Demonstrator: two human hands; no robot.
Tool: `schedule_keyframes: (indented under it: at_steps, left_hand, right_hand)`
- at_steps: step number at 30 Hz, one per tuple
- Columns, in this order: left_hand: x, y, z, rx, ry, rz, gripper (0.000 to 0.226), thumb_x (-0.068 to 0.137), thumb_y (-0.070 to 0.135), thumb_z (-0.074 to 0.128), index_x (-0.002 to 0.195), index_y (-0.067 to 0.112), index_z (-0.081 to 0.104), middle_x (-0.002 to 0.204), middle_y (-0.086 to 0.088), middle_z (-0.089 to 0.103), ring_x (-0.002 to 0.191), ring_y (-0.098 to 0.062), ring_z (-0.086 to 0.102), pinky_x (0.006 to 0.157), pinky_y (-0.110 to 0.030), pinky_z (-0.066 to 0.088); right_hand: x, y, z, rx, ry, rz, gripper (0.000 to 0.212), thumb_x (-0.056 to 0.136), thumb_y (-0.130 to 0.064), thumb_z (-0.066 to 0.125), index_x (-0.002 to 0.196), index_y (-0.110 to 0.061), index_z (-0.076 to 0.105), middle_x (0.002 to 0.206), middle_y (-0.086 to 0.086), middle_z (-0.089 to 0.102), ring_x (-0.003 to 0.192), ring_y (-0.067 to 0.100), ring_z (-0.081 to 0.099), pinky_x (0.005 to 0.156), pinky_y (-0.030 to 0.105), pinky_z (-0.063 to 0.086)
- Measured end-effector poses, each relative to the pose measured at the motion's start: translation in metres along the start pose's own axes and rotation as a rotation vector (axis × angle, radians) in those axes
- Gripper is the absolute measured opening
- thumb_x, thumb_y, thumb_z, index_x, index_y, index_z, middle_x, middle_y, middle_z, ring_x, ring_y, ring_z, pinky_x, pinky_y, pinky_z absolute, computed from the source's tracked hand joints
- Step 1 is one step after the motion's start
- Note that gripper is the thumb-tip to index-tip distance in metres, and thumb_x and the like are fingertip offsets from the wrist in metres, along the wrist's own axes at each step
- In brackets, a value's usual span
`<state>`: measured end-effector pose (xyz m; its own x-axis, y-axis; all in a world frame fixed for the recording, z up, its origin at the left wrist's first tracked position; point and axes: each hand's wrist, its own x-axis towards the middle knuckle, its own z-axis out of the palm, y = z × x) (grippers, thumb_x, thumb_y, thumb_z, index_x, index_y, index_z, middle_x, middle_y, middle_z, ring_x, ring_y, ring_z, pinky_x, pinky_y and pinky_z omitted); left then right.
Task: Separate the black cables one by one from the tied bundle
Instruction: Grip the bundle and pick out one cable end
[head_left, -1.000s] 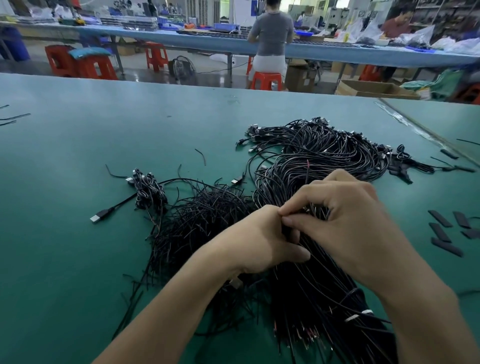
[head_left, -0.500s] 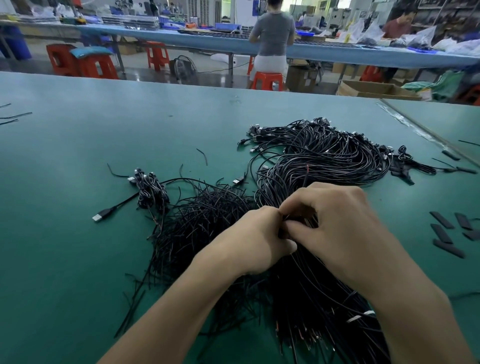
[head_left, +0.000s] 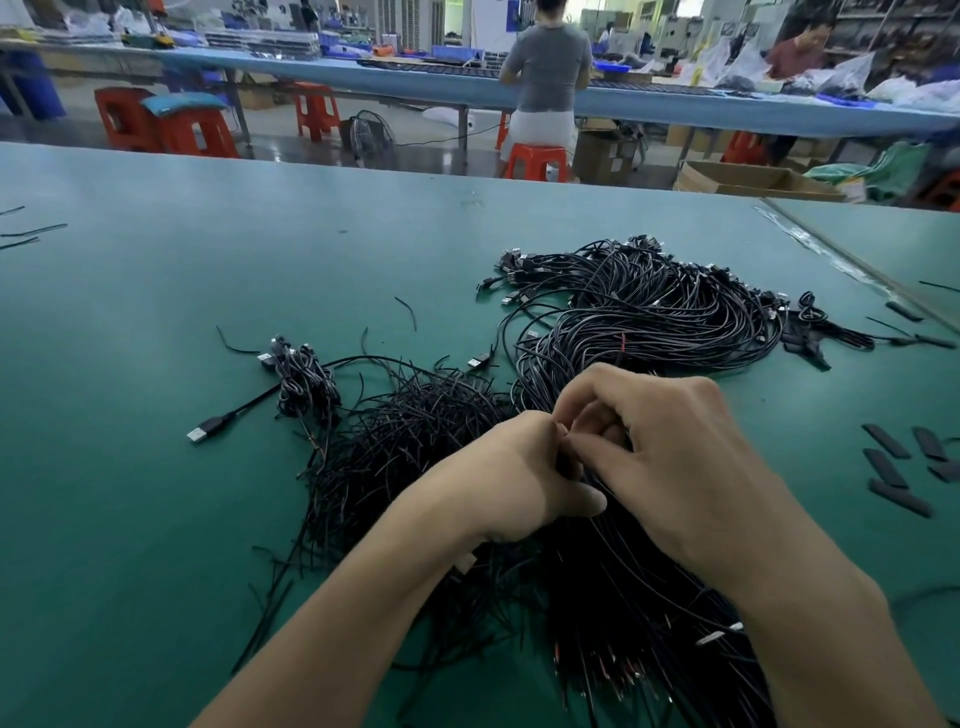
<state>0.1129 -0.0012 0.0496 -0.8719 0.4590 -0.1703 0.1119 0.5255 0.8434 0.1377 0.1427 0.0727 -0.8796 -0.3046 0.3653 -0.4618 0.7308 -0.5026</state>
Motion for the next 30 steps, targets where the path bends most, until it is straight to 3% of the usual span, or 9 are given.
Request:
schedule_keyframes:
  at_steps: [2, 4, 9, 13, 16, 19, 23, 26, 30]
  left_hand:
    - [-0.002, 0.000, -0.002, -0.108, 0.027, 0.041, 0.012, 0.088, 0.004, 0.068, 0.081, -0.004, 0.062, 0.069, -0.021, 0.055, 0.060, -0.017, 0.048, 0.056, -0.035, 0.043]
    - [-0.005, 0.003, -0.005, -0.272, 0.057, 0.063, 0.021, 0.090, -0.001, 0.061, 0.072, 0.010, 0.060, 0.056, 0.000, 0.047, 0.049, -0.010, 0.039, 0.045, -0.021, 0.032]
    - [-0.009, 0.017, -0.011, -0.877, -0.023, 0.103, 0.024, 0.087, -0.010, 0.045, 0.081, 0.013, 0.048, 0.058, 0.007, 0.041, 0.050, -0.005, 0.029, 0.042, -0.015, 0.023]
    - [-0.009, 0.027, -0.010, -1.169, -0.033, 0.113, 0.009, 0.084, 0.018, 0.041, 0.088, 0.014, 0.049, 0.068, 0.003, 0.035, 0.055, -0.008, 0.031, 0.046, -0.020, 0.023]
    - [-0.002, 0.022, 0.003, -1.010, 0.252, 0.183, 0.018, 0.103, 0.025, 0.048, 0.088, 0.016, 0.052, 0.066, 0.002, 0.045, 0.054, -0.009, 0.040, 0.044, -0.023, 0.036]
    - [0.003, 0.014, 0.005, -0.750, 0.441, 0.395, 0.006, 0.096, 0.021, 0.060, 0.089, 0.021, 0.060, 0.077, 0.003, 0.061, 0.070, -0.011, 0.054, 0.066, -0.027, 0.049]
    - [0.007, 0.000, -0.005, -0.386, 0.592, 0.546, 0.012, 0.086, 0.025, 0.068, 0.094, 0.035, 0.068, 0.098, 0.012, 0.059, 0.093, -0.006, 0.054, 0.081, -0.021, 0.040]
    - [0.007, -0.009, -0.009, -0.091, 0.662, 0.638, 0.018, 0.089, 0.019, 0.070, 0.104, 0.029, 0.071, 0.085, 0.014, 0.053, 0.078, 0.000, 0.049, 0.071, -0.016, 0.037]
    - [0.004, -0.010, -0.006, -0.148, 0.556, 0.600, 0.026, 0.094, 0.013, 0.058, 0.112, 0.023, 0.072, 0.078, 0.002, 0.069, 0.062, -0.010, 0.056, 0.057, -0.028, 0.047]
  right_hand:
    - [0.001, -0.001, 0.002, -0.021, 0.047, -0.032, 0.016, 0.087, -0.016, 0.071, 0.090, -0.030, 0.063, 0.078, -0.017, 0.060, 0.082, 0.007, 0.056, 0.074, 0.031, 0.048]
    - [0.002, -0.004, 0.004, -0.042, 0.125, -0.059, 0.017, 0.087, -0.012, 0.071, 0.090, -0.026, 0.064, 0.080, -0.015, 0.059, 0.083, 0.008, 0.054, 0.075, 0.024, 0.044]
    - [0.005, -0.010, 0.010, -0.055, 0.450, -0.125, 0.012, 0.085, -0.003, 0.070, 0.089, -0.015, 0.068, 0.085, -0.007, 0.063, 0.083, 0.014, 0.057, 0.078, 0.006, 0.037]
    - [0.006, -0.018, 0.017, 0.339, 0.541, 0.046, 0.025, 0.089, -0.001, 0.068, 0.091, -0.025, 0.063, 0.071, -0.008, 0.066, 0.067, -0.003, 0.065, 0.060, -0.001, 0.042]
    - [0.009, -0.020, 0.020, 0.641, 0.509, 0.199, 0.021, 0.092, -0.003, 0.066, 0.091, -0.023, 0.061, 0.073, -0.005, 0.070, 0.059, 0.001, 0.064, 0.052, 0.011, 0.049]
    - [0.012, -0.019, 0.015, 1.058, 0.460, 0.361, 0.022, 0.090, 0.000, 0.065, 0.085, -0.019, 0.055, 0.064, -0.004, 0.066, 0.059, 0.005, 0.061, 0.055, 0.016, 0.050]
    - [0.014, -0.013, 0.008, 1.439, 0.281, 0.524, 0.020, 0.073, -0.007, 0.066, 0.079, -0.017, 0.050, 0.065, 0.000, 0.057, 0.052, 0.007, 0.049, 0.046, 0.017, 0.040]
    - [0.015, -0.008, 0.007, 1.554, 0.177, 0.627, 0.020, 0.069, -0.006, 0.064, 0.078, -0.016, 0.050, 0.062, 0.002, 0.056, 0.049, 0.008, 0.047, 0.042, 0.017, 0.037]
    - [0.016, -0.002, 0.006, 1.538, 0.210, 0.659, 0.023, 0.064, -0.008, 0.064, 0.082, -0.014, 0.051, 0.063, 0.004, 0.055, 0.050, 0.010, 0.046, 0.041, 0.016, 0.036]
